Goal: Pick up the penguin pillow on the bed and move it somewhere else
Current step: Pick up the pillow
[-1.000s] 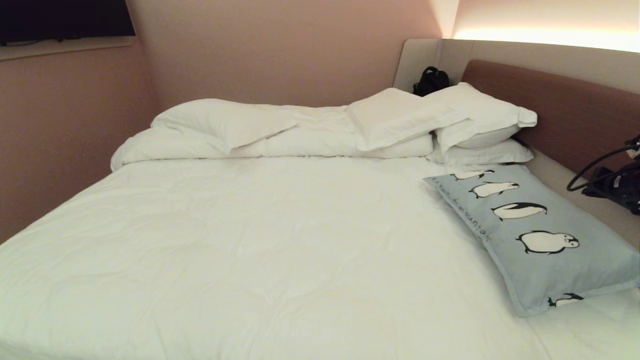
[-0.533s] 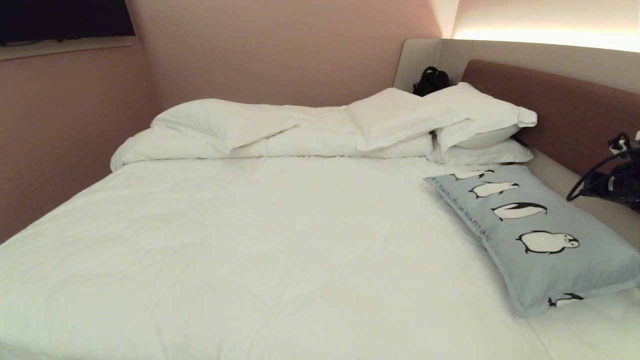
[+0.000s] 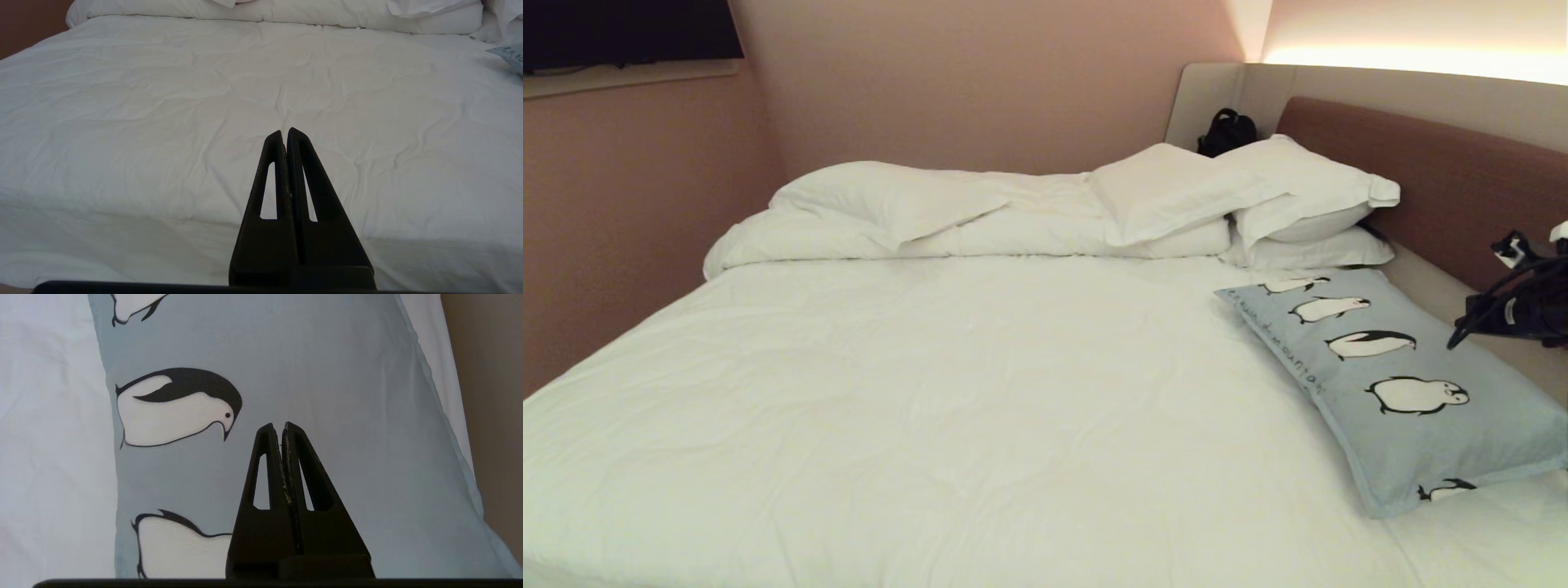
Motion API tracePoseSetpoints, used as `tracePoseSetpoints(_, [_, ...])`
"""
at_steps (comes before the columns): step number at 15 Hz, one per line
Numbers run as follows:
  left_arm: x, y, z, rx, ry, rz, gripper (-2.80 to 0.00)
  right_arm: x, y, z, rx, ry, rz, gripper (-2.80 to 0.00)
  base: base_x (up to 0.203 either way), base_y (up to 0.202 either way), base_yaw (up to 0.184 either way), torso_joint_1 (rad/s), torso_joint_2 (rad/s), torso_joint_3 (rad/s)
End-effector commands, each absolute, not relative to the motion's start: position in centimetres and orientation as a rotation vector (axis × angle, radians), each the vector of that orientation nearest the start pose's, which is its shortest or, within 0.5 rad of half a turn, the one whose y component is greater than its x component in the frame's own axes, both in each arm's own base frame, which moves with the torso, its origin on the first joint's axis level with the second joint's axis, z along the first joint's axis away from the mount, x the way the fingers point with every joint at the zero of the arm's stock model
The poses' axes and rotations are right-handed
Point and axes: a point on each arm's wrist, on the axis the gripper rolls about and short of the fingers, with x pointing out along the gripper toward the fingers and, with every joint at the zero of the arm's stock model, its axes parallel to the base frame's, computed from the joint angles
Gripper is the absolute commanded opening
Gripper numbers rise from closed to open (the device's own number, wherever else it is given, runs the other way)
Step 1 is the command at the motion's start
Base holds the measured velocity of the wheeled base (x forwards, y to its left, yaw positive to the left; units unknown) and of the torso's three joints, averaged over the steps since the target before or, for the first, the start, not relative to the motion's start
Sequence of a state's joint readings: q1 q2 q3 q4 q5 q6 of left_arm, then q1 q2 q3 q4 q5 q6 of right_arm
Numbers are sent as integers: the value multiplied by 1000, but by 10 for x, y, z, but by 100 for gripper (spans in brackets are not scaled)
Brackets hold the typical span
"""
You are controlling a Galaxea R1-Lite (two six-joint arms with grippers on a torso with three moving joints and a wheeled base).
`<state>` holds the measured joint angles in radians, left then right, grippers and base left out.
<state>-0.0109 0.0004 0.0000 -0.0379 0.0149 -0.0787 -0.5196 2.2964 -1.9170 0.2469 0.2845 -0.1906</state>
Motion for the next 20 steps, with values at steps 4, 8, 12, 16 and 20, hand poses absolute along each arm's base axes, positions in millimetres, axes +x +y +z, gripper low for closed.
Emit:
tracePoseSetpoints(4, [-23,1,79,-80,-39,5,-280,413,-228,164,-3,601,-116,-280,0,0,0,0,0,0])
tracePoseSetpoints(8, [-23,1,80,-79,-40,3,-280,410,-225,156,-40,624,-48,0,0,0,0,0,0,0])
tracePoseSetpoints(12, [-23,1,79,-80,-39,3,-280,410,-227,146,-61,622,43,0,0,0,0,0,0,0])
tracePoseSetpoints(16, [-23,1,80,-80,-40,3,-280,406,-240,139,-94,623,56,0,0,0,0,0,0,0])
tracePoseSetpoints(20, [-23,1,79,-80,-39,3,-280,407,-245,128,-109,628,94,0,0,0,0,0,0,0])
